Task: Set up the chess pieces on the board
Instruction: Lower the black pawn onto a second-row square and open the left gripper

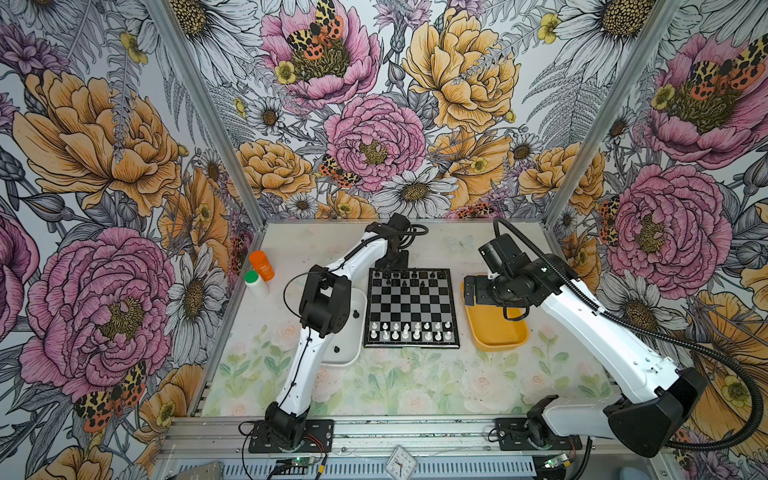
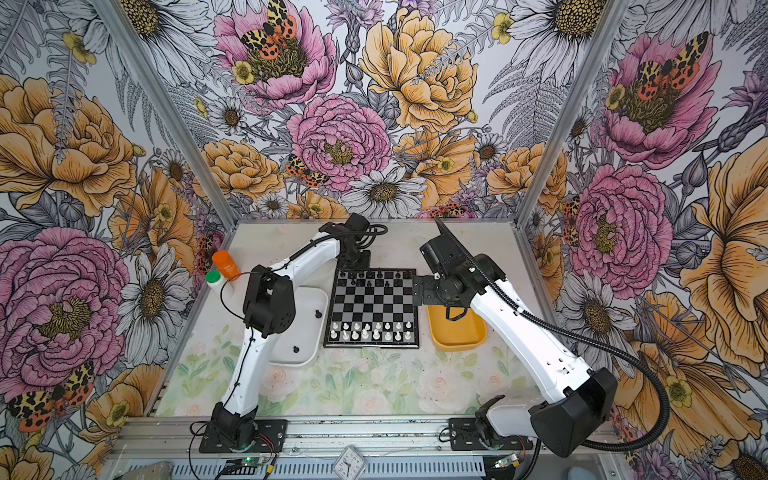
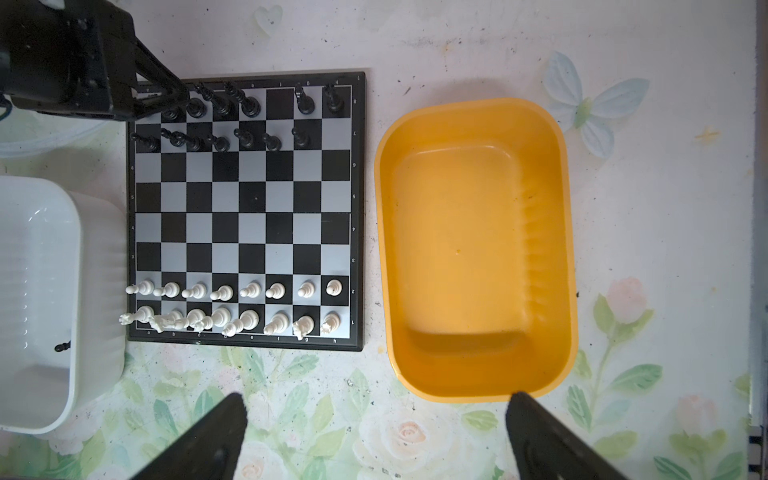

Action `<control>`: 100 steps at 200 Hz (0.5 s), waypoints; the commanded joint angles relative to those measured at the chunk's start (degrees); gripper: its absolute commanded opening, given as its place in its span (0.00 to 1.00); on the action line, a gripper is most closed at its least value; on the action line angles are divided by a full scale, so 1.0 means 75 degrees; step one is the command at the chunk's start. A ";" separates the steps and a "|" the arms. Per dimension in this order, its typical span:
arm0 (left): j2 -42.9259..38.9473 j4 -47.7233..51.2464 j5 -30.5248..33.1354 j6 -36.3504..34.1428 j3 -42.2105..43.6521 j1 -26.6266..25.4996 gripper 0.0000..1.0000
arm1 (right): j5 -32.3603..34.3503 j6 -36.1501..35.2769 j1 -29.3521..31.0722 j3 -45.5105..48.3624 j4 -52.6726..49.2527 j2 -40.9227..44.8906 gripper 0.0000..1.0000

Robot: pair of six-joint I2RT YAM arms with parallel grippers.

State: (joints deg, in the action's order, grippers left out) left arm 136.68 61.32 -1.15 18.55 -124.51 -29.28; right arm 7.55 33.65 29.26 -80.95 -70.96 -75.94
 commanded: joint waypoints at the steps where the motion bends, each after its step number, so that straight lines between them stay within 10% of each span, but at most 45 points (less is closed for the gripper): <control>1: 0.0092 0.0051 -0.0147 -0.0169 -0.0227 0.0087 0.08 | 0.0130 0.0077 -0.0056 -0.0322 0.0018 -0.0081 1.00; 100: 0.0057 0.0199 -0.0200 -0.0239 -0.0545 0.0080 0.32 | 0.0120 0.0062 -0.0104 -0.0388 0.0027 -0.0229 1.00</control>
State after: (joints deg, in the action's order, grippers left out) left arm 136.75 62.13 -1.85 17.37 -125.99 -29.10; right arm 7.55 33.65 28.77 -81.71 -70.96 -77.12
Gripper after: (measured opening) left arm 0.313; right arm 0.996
